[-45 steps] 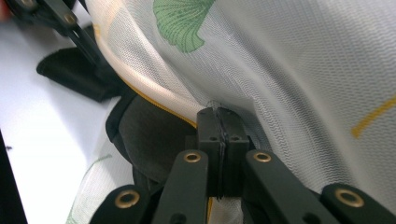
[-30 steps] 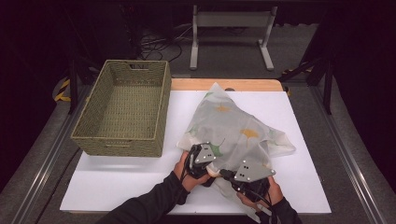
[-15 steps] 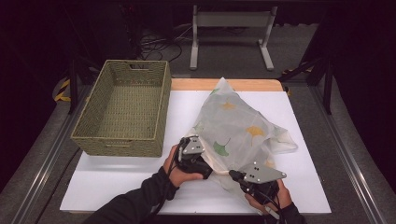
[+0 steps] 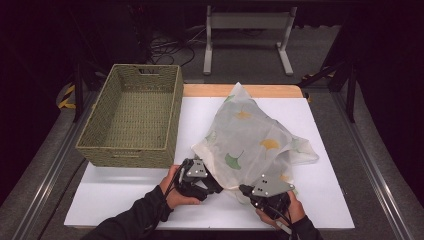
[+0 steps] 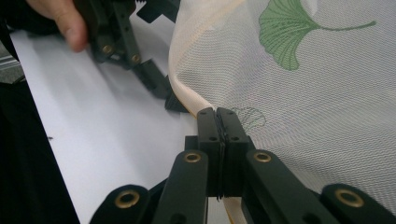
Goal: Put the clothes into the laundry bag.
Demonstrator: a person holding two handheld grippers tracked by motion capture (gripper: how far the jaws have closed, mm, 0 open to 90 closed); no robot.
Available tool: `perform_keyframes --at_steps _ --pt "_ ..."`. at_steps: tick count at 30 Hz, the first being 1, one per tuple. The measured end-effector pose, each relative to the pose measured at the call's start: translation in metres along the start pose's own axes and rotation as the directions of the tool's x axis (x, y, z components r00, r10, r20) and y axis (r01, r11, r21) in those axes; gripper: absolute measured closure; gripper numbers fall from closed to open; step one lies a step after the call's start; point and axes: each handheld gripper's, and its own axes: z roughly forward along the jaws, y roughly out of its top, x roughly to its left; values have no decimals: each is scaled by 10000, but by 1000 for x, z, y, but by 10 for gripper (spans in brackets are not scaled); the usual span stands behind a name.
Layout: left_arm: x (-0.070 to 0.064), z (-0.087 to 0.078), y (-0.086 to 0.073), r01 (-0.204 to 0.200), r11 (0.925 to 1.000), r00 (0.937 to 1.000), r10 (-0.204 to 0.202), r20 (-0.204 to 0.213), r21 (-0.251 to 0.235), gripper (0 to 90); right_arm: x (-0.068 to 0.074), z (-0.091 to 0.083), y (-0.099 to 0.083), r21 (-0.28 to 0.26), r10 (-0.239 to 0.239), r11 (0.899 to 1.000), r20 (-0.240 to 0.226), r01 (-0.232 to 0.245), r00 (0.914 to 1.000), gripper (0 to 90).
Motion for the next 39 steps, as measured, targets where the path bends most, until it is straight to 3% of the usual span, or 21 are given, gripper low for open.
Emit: perform_keyframes --at_steps 3,6,7,10,13,15,17,20,22,24,27,30,33,34,35,37,39 --pt "6 -3 1 -108 9999 9994 107 -340 -10 605 -2 2 -1 38 53 10000 -19 -52 10000 895" --pt "6 -5 3 198 9995 9998 -197 71 -258 824 -1 2 0 -7 80 10000 -26 -80 10000 895" --pt "5 -6 6 108 9992 9996 -97 284 -382 842 -1 1 0 -50 90 9999 -33 -90 10000 895" --pt "0 -10 19 -81 9958 9974 145 701 -917 853 -1 -1 5 -336 116 9994 -2 -116 9999 895" --pt "-4 -10 33 -254 9897 9962 368 794 -1408 853 -1 -6 13 -822 103 9966 17 -101 9999 895" --pt "-6 0 43 -369 9864 9953 506 822 -1604 854 1 -10 19 -1093 90 9940 -95 -100 9999 895" --pt "-6 13 50 -132 9848 9944 312 1014 -1730 853 2 -10 20 -1126 82 9936 -159 -100 9998 895" --pt "-3 30 55 49 9804 9975 90 697 -1970 853 1 -8 15 -912 168 9957 -228 -188 9996 895" --pt "2 39 57 6 9773 9997 44 230 -2118 853 -2 -6 10 -706 290 9970 -259 -308 9992 896" --pt "5 42 58 75 9751 9999 -45 137 -2214 853 -4 -6 8 -589 351 9976 -271 -366 9990 895" --pt "10 51 58 349 9695 9981 -462 -409 -2426 857 -6 -6 4 -478 396 9980 -289 -410 9988 895" --pt "12 55 61 465 9701 9913 -742 -1089 -2383 859 -6 -8 2 -420 395 9983 -198 -403 9990 895" --pt "20 56 62 1137 9641 9792 -1496 -1372 -2398 860 -7 -9 0 -320 365 9988 -78 -367 9993 895" --pt "23 57 63 1394 9605 9712 -1801 -1562 -2409 860 -8 -9 -1 -279 352 9990 7 -352 9994 895" --pt "25 57 63 1482 9600 9689 -1890 -1595 -2375 857 -9 -8 -2 -156 237 9996 226 -234 9995 895" --pt "25 57 63 1472 9590 9725 -1850 -1416 -2422 842 -10 -7 -4 -71 158 9999 468 -155 9988 895" --pt "23 50 61 1309 9587 9843 -1562 -826 -2526 783 -12 -6 -5 -62 227 9997 470 -225 9986 895"
